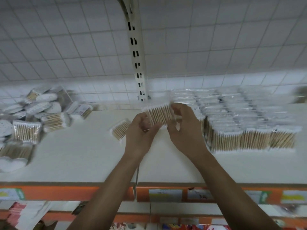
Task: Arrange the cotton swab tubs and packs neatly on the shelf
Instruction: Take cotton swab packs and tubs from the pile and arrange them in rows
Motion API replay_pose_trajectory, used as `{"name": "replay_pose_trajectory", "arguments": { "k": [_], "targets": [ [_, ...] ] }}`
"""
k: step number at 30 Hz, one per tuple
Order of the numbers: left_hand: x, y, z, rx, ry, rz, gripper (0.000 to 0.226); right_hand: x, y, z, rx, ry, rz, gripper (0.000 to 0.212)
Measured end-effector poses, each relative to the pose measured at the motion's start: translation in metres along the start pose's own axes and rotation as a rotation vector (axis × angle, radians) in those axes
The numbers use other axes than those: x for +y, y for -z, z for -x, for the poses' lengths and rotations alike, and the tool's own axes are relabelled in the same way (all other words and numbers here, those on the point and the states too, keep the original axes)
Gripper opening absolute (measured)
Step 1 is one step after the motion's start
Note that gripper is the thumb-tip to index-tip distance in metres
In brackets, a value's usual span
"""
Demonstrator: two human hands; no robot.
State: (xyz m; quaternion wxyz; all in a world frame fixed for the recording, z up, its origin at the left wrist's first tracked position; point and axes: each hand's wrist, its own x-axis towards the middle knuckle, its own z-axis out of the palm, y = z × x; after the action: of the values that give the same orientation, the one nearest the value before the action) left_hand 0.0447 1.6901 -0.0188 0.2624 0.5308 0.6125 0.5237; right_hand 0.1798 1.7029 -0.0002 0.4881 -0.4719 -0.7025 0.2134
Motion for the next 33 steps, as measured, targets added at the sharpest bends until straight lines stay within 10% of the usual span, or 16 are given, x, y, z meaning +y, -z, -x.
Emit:
{"name": "replay_pose_trajectory", "arguments": {
  "k": [5, 16, 33],
  "targets": [
    [0.006, -0.019, 0.009, -0.108, -0.095, -0.096, 0.032, 0.002, 0.036, -0.013, 0.001, 0.086, 0.187, 0.056],
    [0.010, -0.051, 0.016, -0.212, -0.167, -0.318, 0.019, 0.027, 0.077, -0.023, -0.267, 0.128, 0.601, 0.022],
    [0.013, -0.055, 0.014, -0.275, -0.217, -0.481, 0.015, 0.032, 0.076, -0.023, -0.299, 0.107, 0.656, 0.024]
  ]
}}
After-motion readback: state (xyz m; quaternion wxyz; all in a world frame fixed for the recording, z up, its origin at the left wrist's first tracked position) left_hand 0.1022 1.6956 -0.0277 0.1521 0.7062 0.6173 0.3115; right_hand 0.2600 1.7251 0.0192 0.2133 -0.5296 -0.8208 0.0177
